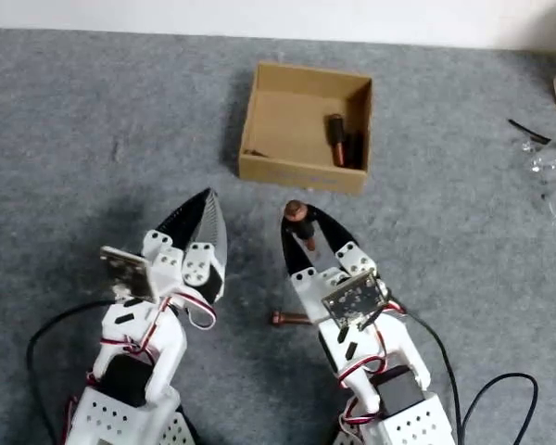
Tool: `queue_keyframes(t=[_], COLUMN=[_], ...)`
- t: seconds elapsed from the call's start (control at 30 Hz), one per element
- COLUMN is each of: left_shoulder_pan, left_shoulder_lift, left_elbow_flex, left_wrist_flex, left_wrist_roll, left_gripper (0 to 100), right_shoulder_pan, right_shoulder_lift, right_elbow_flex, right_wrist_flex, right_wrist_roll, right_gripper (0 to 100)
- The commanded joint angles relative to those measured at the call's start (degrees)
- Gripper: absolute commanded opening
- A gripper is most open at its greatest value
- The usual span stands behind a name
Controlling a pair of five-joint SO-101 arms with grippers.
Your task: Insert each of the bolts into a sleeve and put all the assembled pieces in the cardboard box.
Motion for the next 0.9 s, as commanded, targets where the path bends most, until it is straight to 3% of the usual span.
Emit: queue_keyframes(t=[0.0, 0.07, 0.13, 0.23, 0.5, 0.7, 0.87], left_shoulder_pan=[-0.57, -0.66, -0.57, -1.01, -0.66, -0.84, -0.92], left_shoulder_lift=[-0.13, -0.13, -0.13, -0.13, 0.04, 0.04, 0.04], left_elbow_flex=[1.10, 1.10, 1.10, 1.10, 1.19, 1.19, 1.19], left_wrist_flex=[6.15, 9.58, 10.73, 10.64, 10.64, 10.64, 10.81], left_wrist_roll=[-15.12, -22.77, -25.58, -24.09, -22.07, -22.24, -22.24], left_gripper=[1, 1, 1, 1, 1, 1, 1], right_shoulder_pan=[2.95, 3.65, 3.82, 4.35, 16.57, 17.71, 16.40], right_shoulder_lift=[-1.10, -1.10, -1.10, -1.10, -1.10, -1.10, -1.10], right_elbow_flex=[6.81, 6.81, 6.81, 6.81, 6.90, 6.90, 6.73], right_wrist_flex=[-2.68, -2.68, -2.33, -1.63, -0.31, 6.20, 4.44], right_wrist_roll=[-0.53, -0.53, -0.53, -0.35, -0.53, -0.53, 0.35], right_gripper=[0.4, 0.4, 0.4, 0.4, 0.4, 0.4, 0.4])
